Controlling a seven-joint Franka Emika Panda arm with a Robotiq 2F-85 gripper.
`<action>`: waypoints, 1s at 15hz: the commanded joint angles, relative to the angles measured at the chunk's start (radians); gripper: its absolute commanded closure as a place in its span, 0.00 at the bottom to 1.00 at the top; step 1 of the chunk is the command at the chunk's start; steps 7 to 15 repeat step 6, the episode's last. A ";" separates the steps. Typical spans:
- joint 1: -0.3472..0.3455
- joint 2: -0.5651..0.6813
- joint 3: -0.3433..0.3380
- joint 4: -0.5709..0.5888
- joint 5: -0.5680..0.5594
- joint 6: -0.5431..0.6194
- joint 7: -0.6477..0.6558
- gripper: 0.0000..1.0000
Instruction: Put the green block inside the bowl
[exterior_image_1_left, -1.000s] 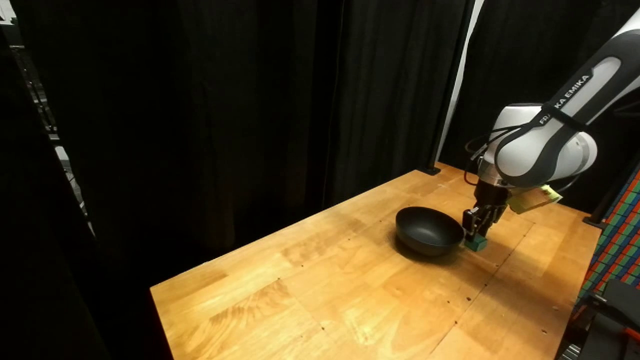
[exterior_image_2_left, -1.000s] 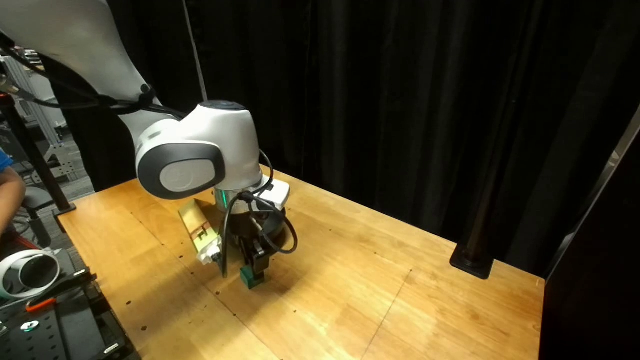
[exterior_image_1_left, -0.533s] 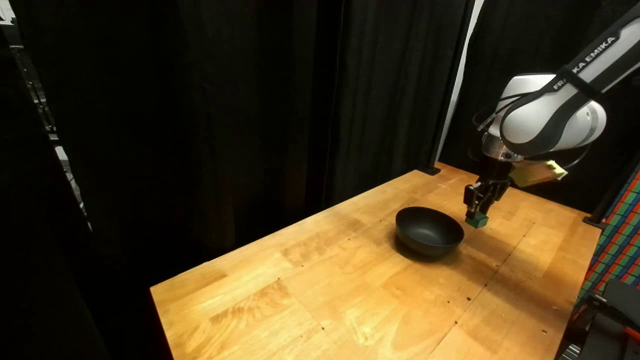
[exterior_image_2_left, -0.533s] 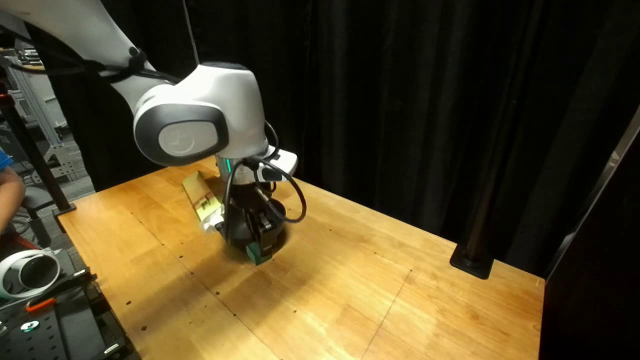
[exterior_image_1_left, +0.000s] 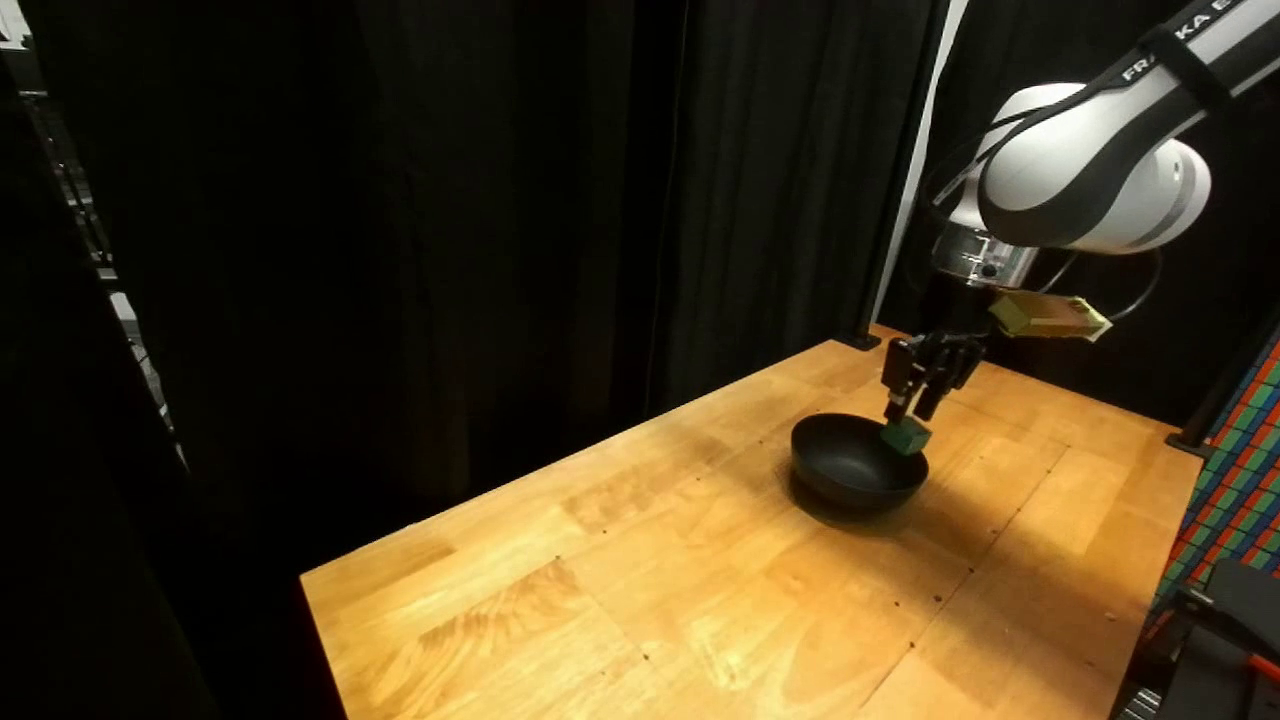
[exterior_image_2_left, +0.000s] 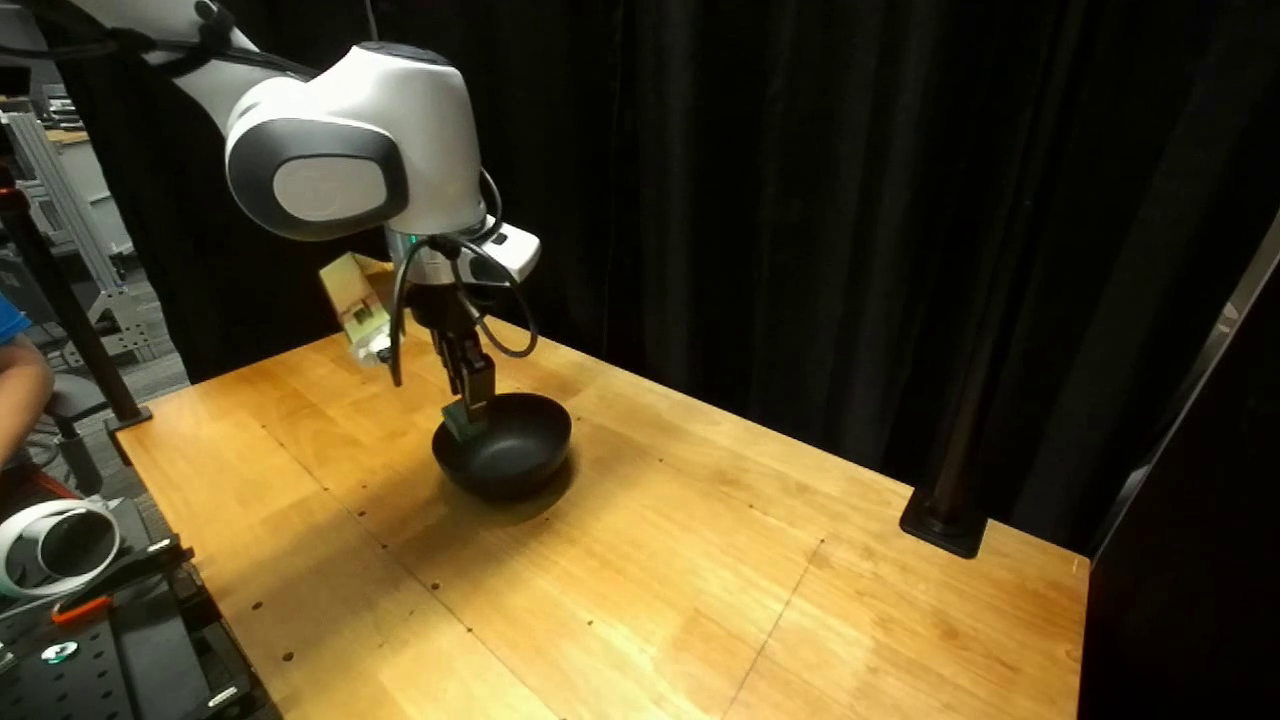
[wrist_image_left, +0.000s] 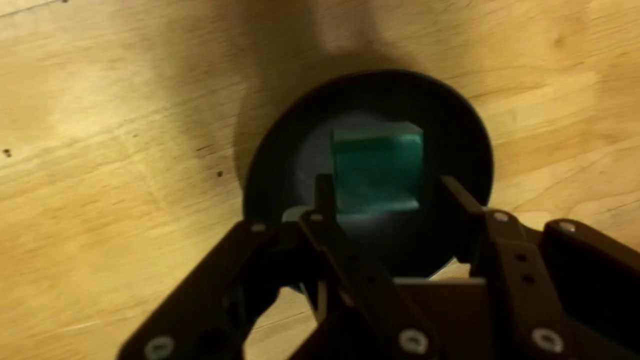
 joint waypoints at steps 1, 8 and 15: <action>0.022 -0.029 0.004 0.003 0.057 -0.060 0.006 0.14; -0.025 -0.082 -0.061 0.000 0.058 -0.343 -0.021 0.00; -0.025 -0.082 -0.061 0.000 0.058 -0.343 -0.021 0.00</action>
